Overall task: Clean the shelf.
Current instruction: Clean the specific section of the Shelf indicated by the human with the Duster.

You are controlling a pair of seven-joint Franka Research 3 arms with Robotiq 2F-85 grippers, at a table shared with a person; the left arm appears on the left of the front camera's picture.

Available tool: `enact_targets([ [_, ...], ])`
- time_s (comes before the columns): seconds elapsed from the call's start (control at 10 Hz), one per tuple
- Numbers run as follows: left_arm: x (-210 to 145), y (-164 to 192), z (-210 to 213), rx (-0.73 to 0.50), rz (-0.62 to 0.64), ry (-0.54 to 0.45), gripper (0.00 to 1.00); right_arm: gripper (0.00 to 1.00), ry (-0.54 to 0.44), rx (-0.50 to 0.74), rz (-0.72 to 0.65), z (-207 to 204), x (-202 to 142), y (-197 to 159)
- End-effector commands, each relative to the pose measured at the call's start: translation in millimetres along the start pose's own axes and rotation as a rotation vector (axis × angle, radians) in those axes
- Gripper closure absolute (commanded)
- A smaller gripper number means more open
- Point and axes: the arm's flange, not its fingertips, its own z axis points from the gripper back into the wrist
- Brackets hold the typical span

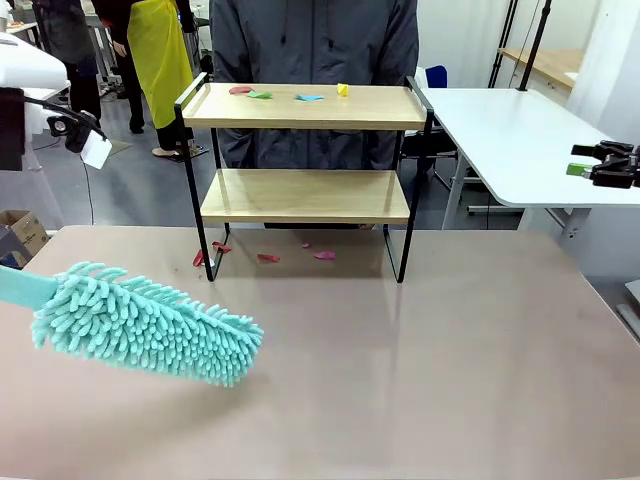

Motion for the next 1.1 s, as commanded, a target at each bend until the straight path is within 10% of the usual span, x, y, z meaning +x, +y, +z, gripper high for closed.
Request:
enact_targets([
  [0.0,2.3,0.5,1.2,-0.018,-0.006,-0.025,0.87,0.00,0.000,0.004,0.005,-1.0,2.8,0.4],
  [1.0,2.3,0.5,1.2,-0.018,-0.006,-0.025,0.87,0.00,0.000,0.004,0.005,-1.0,2.8,0.4],
])
